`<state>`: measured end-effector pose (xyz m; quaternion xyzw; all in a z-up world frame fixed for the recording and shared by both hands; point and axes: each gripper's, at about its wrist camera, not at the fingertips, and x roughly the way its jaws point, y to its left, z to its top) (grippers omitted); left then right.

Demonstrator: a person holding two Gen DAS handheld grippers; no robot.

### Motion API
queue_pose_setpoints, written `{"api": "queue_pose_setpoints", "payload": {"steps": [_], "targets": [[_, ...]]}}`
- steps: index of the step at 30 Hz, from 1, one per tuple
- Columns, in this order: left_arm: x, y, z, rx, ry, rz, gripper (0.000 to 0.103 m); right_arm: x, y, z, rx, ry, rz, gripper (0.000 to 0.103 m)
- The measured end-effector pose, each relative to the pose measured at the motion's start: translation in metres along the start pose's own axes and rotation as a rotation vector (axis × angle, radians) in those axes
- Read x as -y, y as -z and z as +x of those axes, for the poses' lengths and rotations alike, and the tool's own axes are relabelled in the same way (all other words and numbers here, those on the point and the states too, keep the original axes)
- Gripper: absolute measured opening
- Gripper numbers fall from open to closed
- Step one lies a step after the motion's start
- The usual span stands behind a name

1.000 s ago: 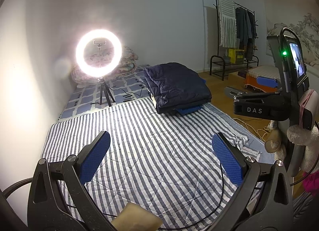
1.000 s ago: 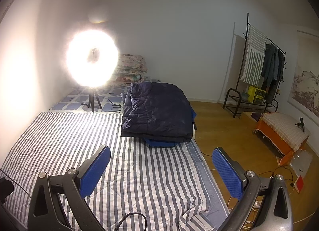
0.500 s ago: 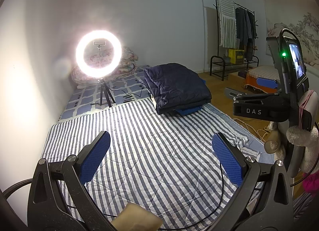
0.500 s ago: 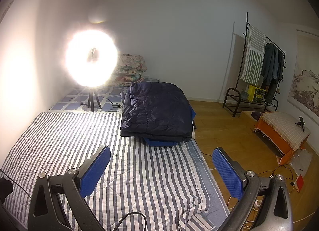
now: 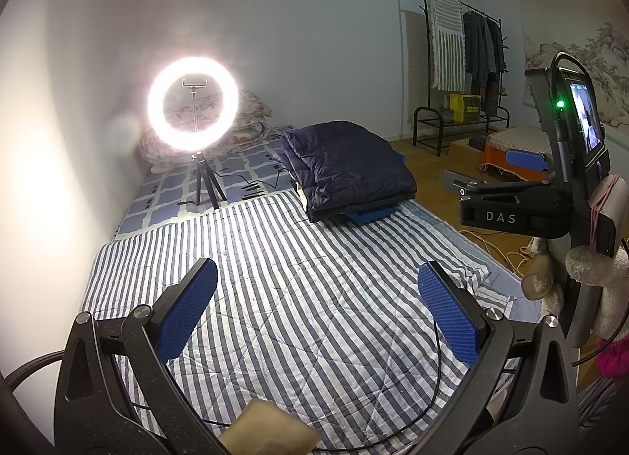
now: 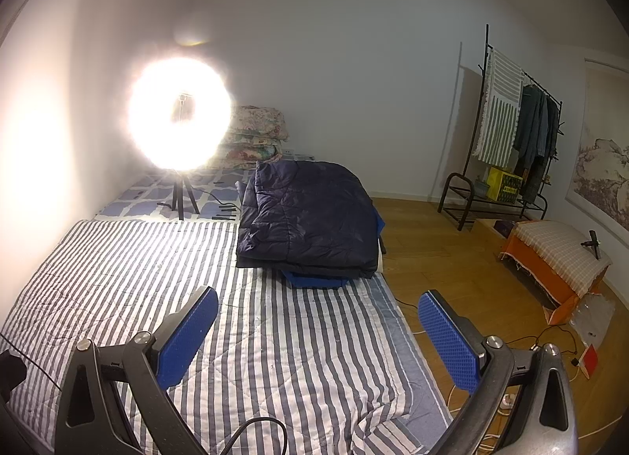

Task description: Fold large clothes

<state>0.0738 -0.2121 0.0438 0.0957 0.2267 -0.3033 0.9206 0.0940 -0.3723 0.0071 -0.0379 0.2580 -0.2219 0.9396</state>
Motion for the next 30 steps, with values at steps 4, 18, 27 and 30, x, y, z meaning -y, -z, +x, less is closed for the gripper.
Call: {"api": "queue_pose_setpoints", "payload": {"steps": [4,18,27,30], "targets": [[-0.0007,-0.0007,0.0016,-0.001,-0.005,-0.005,0.103,-0.0001,0.0007,0.0000,0.000,0.004,-0.003,0.103],[0.0044,0.0008,0.0004,0.014,-0.035,-0.003,0.103,-0.0007,0.0010,-0.0006,0.001,0.006,-0.001,0.103],[0.0056,-0.0003,-0.0042,0.023,-0.046,-0.007,0.103,-0.0009,0.0006,-0.0019,0.003,0.010,-0.003,0.103],[0.0058,-0.0008,-0.0048,0.021,-0.042,-0.013,0.103,-0.0005,0.0007,-0.0018,0.003,0.012,-0.008,0.103]]}}
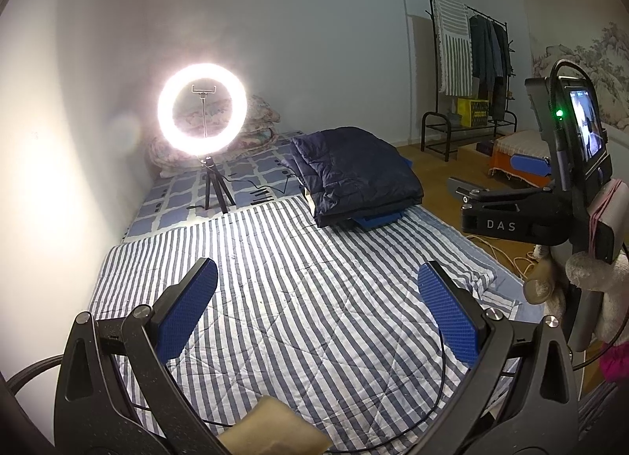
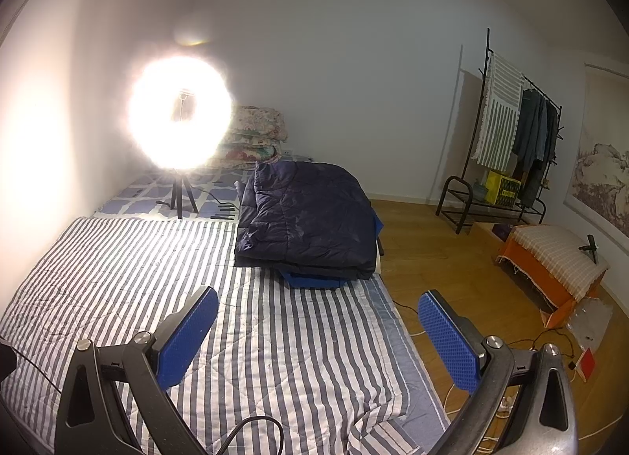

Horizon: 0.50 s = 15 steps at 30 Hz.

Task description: Fold large clothes

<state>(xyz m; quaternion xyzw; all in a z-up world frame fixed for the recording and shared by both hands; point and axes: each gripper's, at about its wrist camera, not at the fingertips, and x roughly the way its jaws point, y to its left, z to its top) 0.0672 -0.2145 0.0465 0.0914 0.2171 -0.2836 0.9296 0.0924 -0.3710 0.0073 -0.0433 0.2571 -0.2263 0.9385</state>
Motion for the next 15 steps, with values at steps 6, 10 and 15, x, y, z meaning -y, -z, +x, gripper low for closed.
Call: {"api": "queue_pose_setpoints", "payload": {"steps": [6,10,15], "targets": [[0.0016,-0.0006,0.0000,-0.005,0.005,-0.005,0.103,-0.0006,-0.0008,-0.0003,0.001,0.001,-0.002,0.103],[0.0041,0.0009,-0.0011,-0.010,0.009,-0.007,0.103,-0.0017,-0.0004,-0.0003,0.000,0.001,-0.005,0.103],[0.0068,0.0017,-0.0035,0.000,0.000,0.004,0.103,-0.0024,0.0005,0.0010,-0.004,0.000,-0.013,0.103]]}}
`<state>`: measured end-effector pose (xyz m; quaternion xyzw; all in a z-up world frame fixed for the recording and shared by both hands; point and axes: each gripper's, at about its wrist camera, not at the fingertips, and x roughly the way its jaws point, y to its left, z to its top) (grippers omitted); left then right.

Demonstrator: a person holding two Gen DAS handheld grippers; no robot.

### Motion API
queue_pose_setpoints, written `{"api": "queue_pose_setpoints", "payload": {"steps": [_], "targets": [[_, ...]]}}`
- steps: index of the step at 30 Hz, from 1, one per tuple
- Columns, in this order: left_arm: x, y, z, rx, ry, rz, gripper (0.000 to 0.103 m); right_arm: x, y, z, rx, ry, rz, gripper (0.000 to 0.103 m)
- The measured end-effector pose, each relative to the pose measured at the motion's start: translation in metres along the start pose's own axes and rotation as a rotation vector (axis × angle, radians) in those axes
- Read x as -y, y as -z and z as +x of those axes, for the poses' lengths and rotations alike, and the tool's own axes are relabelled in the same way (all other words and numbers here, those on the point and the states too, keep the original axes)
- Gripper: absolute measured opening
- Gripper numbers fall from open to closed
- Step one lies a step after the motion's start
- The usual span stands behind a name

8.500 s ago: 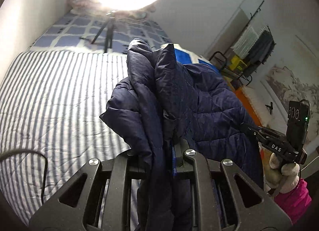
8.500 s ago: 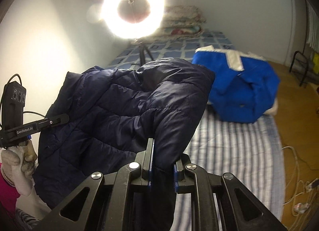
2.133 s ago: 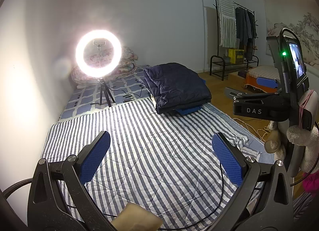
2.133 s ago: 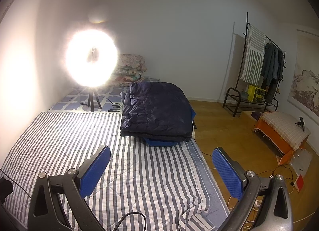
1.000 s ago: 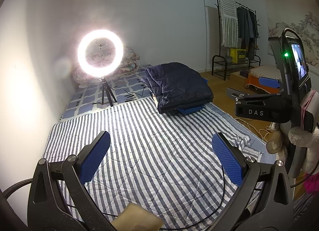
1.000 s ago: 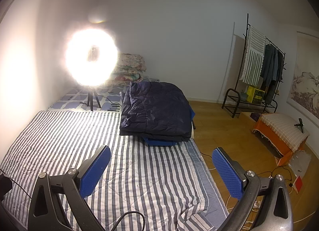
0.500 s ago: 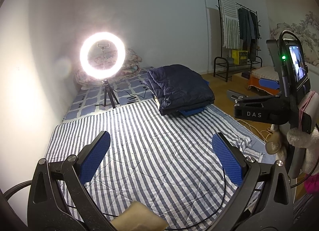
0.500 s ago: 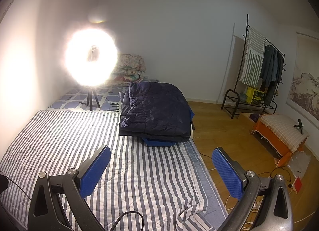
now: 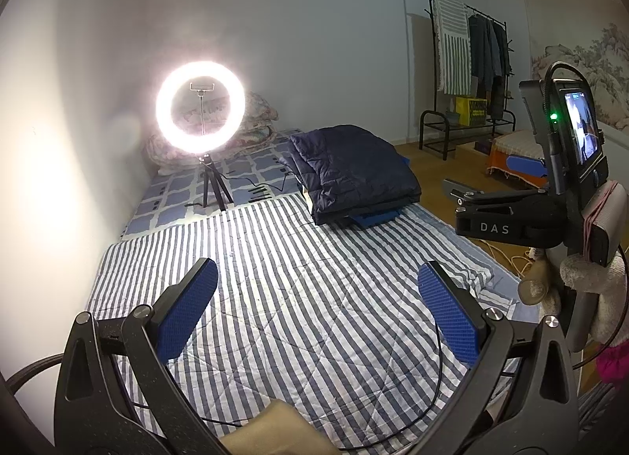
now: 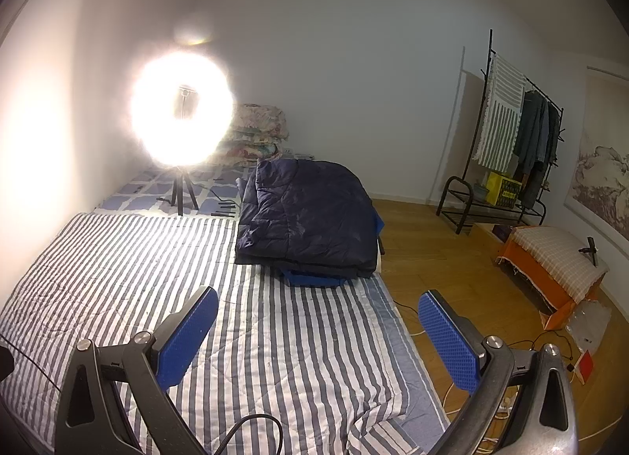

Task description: Fold large clothes

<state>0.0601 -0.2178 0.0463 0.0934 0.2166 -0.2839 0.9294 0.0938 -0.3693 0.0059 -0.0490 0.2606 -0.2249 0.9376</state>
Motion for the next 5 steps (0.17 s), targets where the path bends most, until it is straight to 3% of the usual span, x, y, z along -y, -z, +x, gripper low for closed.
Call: {"api": "queue_pose_setpoints", "payload": {"steps": [5], "targets": [[0.0015,0.0008,-0.0035,0.021,-0.015,0.003,0.103,0.0002,0.0003,0.0012,-0.001,0.000,-0.001,0.103]]}}
